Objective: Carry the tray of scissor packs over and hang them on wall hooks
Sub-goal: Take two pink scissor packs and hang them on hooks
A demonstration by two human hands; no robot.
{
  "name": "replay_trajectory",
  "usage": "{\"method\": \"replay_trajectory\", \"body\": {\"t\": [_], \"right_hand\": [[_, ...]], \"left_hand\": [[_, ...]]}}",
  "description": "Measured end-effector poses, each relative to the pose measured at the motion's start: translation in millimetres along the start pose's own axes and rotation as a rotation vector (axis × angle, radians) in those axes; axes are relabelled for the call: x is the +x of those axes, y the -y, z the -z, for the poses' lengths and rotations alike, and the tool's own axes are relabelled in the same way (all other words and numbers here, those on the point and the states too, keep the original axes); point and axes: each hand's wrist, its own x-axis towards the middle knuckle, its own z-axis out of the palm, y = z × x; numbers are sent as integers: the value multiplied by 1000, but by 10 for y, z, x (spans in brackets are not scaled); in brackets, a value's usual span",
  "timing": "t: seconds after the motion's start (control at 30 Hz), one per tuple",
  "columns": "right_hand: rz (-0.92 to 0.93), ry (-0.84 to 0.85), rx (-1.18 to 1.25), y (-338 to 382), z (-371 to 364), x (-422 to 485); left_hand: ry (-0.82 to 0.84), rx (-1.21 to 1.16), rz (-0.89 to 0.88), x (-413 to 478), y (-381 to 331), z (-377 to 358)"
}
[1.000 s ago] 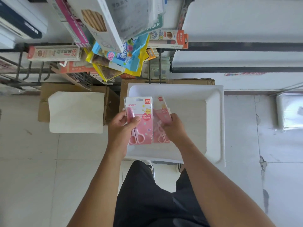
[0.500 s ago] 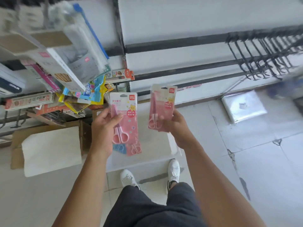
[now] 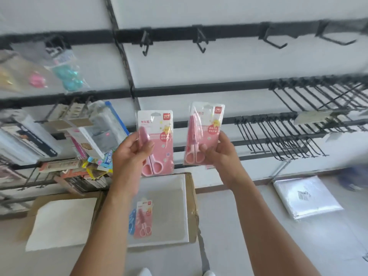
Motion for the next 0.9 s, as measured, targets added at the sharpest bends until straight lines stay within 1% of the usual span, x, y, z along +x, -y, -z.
{"method": "replay_trajectory", "body": {"t": [0.23,0.43,0.57,0.67,0.77,0.9], "right_hand": [[151,-23,13,860,-70,102],[278,-109,-21,1449,-374,333],[374,-157,-35,1787,-617,520],[429,-207,6,1946,-764,678],[460,-270,8,2036,-852,834],[477,-299,-27,2120,-857,978]], "left_hand": [[8,-26,-202,24,-788,-319],[-10,-41,-360,272,-1299,-374],[25,-53,-434,517,-1642,-388],[57,-81,-459,743,-1854,-391],[92,-111,-446,904,-1988,-414],[30,-180,-471,1033,-2149,-527]]}}
